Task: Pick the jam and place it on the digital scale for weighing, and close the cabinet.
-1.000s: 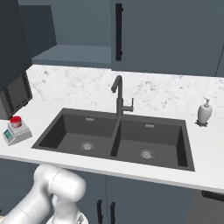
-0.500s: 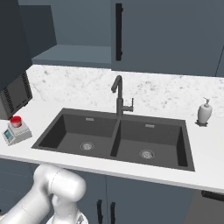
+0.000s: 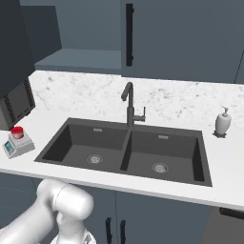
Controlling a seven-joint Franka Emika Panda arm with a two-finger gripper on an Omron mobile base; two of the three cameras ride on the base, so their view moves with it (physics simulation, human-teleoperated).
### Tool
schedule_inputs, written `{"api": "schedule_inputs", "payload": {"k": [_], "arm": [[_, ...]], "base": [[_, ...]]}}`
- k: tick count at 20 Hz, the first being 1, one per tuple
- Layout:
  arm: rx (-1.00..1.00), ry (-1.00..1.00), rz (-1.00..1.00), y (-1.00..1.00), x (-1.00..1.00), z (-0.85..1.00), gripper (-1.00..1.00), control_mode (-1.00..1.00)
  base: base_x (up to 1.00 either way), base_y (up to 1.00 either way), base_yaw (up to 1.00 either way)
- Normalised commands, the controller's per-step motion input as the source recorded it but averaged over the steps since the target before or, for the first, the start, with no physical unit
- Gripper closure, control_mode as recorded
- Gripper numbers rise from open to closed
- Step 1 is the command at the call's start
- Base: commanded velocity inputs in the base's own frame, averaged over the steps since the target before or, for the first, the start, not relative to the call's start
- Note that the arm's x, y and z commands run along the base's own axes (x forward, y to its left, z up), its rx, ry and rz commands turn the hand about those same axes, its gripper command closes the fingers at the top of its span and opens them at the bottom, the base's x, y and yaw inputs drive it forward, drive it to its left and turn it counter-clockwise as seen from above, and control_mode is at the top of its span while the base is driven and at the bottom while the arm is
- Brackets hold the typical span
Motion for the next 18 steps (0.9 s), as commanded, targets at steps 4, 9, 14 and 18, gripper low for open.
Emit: {"api": "schedule_inputs", "payload": {"k": [4, 9, 14, 18], "arm": [[0.13, -0.02, 0.00, -0.95, 0.64, 0.00, -1.00, -1.00], [0.21, 0.00, 0.00, -1.00, 0.96, -0.01, -1.00, -1.00], [0.23, -0.02, 0.01, -1.00, 0.66, 0.00, -1.00, -1.00], [0.27, -0.01, 0.16, -1.00, 0.62, 0.00, -1.00, -1.00]], "base": [[0.00, 0.00, 0.00], [0.00, 0.00, 0.00], [0.00, 0.00, 0.00], [0.00, 0.00, 0.00]]}}
